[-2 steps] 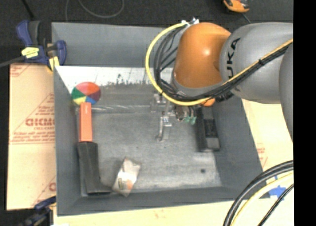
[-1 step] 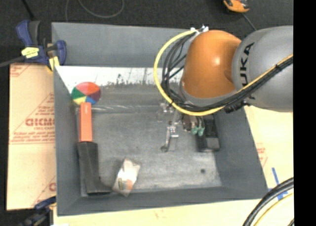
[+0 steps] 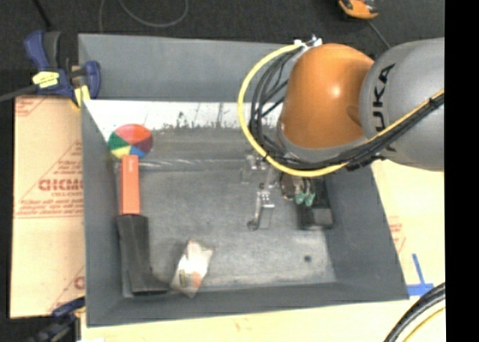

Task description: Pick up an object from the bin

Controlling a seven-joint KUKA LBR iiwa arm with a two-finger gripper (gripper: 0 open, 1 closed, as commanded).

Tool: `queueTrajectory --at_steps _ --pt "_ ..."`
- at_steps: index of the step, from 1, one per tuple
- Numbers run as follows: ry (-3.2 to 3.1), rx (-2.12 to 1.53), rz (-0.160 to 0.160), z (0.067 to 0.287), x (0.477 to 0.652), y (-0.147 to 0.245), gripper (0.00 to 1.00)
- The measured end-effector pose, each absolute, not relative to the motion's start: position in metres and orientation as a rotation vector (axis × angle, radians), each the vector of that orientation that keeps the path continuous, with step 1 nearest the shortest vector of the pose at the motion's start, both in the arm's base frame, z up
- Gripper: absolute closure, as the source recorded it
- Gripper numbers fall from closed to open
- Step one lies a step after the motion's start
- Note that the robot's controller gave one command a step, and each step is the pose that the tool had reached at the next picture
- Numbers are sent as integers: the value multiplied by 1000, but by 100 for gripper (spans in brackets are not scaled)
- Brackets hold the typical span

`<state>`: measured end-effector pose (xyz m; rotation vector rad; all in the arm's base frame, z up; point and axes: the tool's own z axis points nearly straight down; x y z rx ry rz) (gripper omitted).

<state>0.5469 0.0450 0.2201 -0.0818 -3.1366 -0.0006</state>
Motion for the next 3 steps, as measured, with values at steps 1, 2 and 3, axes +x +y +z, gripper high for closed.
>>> queueTrajectory --at_steps 1,2,3 --pt "-3146 177 1 210 547 34 0" --pt "-3141 166 1 184 526 66 0" --pt "-3145 -31 -3 153 506 89 0"
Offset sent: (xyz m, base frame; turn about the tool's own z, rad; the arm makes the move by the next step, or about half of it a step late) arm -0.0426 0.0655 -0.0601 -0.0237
